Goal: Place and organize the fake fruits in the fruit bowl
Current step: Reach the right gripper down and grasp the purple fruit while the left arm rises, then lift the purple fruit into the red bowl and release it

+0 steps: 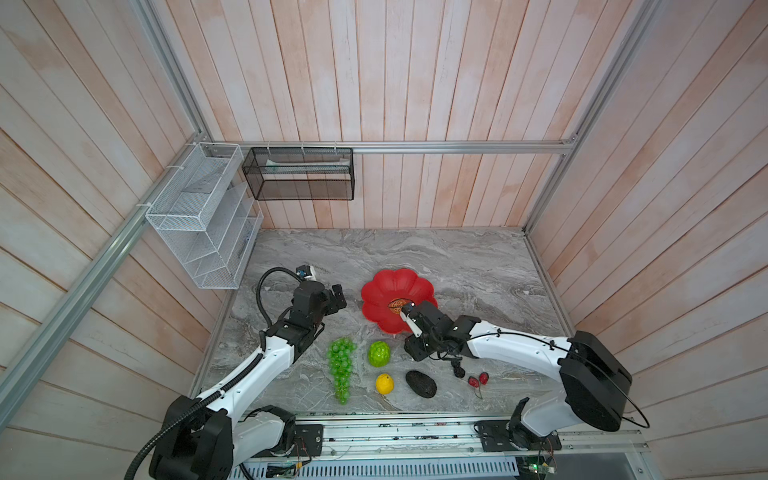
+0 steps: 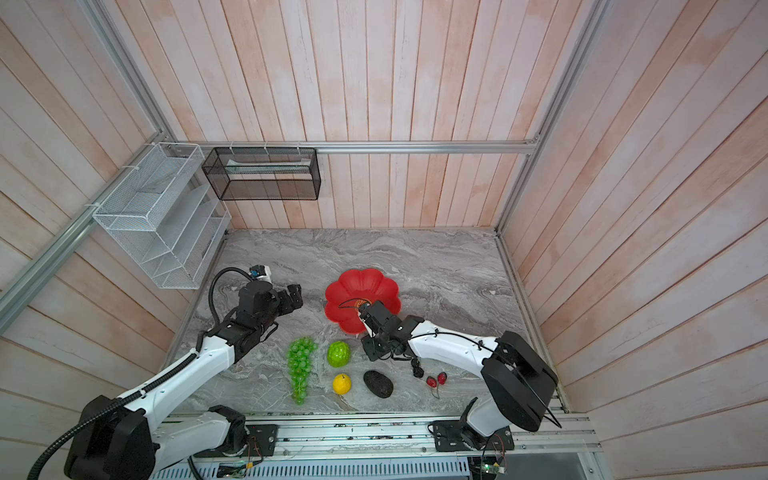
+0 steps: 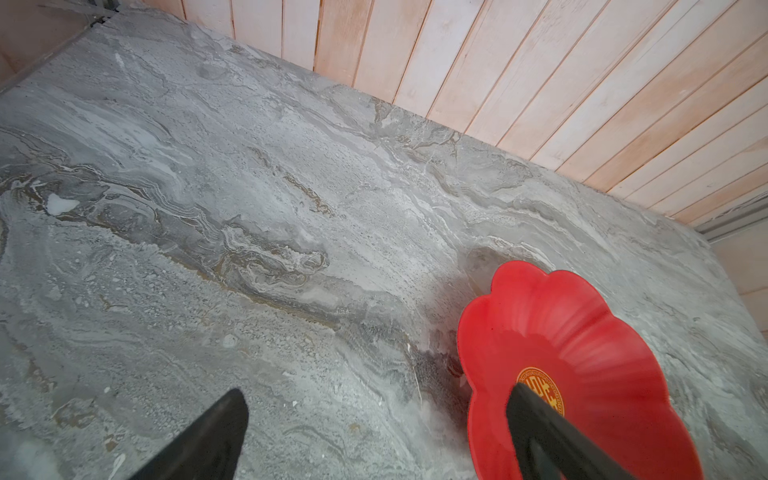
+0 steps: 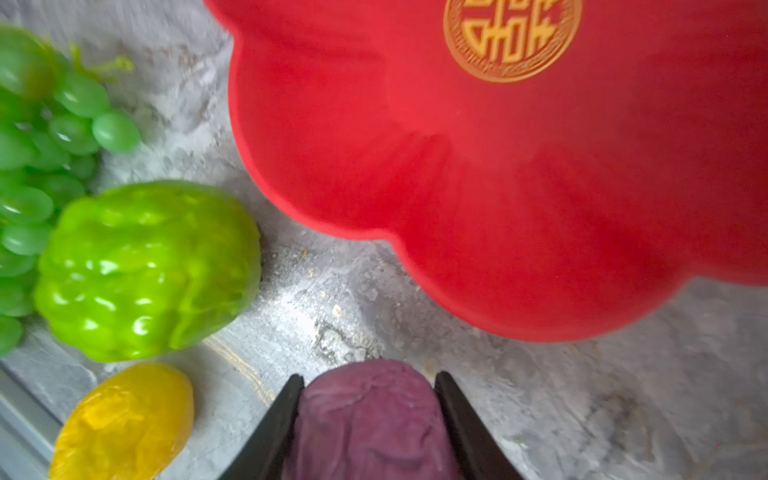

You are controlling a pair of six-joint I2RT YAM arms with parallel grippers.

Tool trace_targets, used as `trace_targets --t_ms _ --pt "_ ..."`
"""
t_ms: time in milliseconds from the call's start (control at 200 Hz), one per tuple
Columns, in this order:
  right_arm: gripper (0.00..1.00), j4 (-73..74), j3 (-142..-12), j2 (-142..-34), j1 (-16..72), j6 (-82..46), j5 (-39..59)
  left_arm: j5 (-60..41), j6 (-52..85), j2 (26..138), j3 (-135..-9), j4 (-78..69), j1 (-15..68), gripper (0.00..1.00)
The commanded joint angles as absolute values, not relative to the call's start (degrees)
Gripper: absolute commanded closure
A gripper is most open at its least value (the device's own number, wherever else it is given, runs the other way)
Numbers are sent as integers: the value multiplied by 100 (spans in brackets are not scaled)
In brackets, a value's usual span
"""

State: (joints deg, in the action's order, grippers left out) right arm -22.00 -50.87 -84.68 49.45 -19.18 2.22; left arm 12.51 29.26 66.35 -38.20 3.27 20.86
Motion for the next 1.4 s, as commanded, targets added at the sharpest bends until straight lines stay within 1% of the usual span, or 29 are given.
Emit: trace_targets --t_ms 0,85,170,255,420,510,710,840,960,1275,1395 --pt "58 -2405 -5502 -8230 4513 -1779 914 1336 3098 6520 -3720 185 2096 1" --pt "57 -2129 -5595 -8223 4258 -1589 949 1327 3055 6590 -3817 286 2101 1" --pt "56 -1941 -5779 -8468 4004 -1299 934 1345 3083 6694 -3973 507 2099 1" --pt "56 -1891 -6119 -8911 3797 -1047 864 1306 3148 6753 -4046 651 2099 1" --pt "56 -1838 -6920 -9981 3371 -718 1350 1200 3360 6701 -3910 748 2099 1" --pt "56 -1774 -7294 -10443 3311 -615 1467 1157 3401 6647 -3931 889 2099 1" --pt "55 -1435 -7663 -11049 3279 -593 1461 1222 3397 6535 -3939 1107 2100 1" --pt "54 -1448 -7851 -11326 3273 -607 1485 1187 3450 6545 -3896 1140 2100 1" --pt "51 -1349 -7871 -11470 3278 -640 1432 1187 3454 6569 -3876 1112 2100 1" --pt "50 -1384 -8147 -11825 3260 -619 1406 1160 3428 6604 -3914 1141 2092 1" --pt "45 -1407 -8200 -11889 3258 -633 1398 1177 3363 6598 -3942 1178 2092 0"
